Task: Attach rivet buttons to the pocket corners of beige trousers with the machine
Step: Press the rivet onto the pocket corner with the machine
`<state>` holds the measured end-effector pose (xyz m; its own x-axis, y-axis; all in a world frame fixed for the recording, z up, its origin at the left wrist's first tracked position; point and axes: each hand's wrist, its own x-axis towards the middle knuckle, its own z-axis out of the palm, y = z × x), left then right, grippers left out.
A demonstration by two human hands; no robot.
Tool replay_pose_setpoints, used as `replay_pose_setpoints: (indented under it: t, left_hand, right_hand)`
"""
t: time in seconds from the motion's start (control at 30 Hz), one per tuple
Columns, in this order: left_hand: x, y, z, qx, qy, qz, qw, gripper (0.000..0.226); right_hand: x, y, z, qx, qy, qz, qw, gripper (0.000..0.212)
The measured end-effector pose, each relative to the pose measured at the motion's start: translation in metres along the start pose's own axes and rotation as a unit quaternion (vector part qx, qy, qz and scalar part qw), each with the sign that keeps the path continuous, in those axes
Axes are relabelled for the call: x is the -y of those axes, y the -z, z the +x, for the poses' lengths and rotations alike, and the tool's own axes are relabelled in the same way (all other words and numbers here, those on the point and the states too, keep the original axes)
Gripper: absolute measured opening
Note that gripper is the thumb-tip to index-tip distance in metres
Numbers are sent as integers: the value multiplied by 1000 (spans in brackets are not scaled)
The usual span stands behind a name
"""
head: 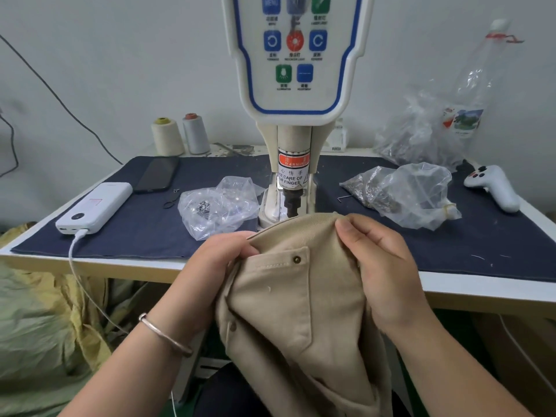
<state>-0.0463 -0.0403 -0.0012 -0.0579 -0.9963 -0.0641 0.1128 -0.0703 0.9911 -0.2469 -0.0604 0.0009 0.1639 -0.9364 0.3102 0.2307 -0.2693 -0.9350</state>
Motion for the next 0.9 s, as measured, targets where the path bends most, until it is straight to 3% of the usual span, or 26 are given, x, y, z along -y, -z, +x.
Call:
replay_pose_setpoints:
  t: [0.13,0.33,0.43,0.57,0.77,0.9]
  left_hand:
    - [-11,-4,-17,62,85,-60,993,48]
    - [-19,-15,-46,129,113,-123,977,68]
    - [-26,-20,-60,205,57,-40,976,56]
    - [-31,-25,-75,199,33,6,979,25]
    - [-25,-32,-82,172,67,-43,982,36]
    - [-31,-28,-82,209,88,-95,969,48]
  right_hand:
    - [15,6,-20,-6,-60,80,995,64]
    - [43,8,-46,5,-117,130,985,51]
    - [50,5,-58,1,-124,107,987,51]
    - [61,3,-68,0,-125,97,987,50]
    - [66,11,-75,52,-144,116,981,44]
    - [69,23,-74,114,-185,108,970,42]
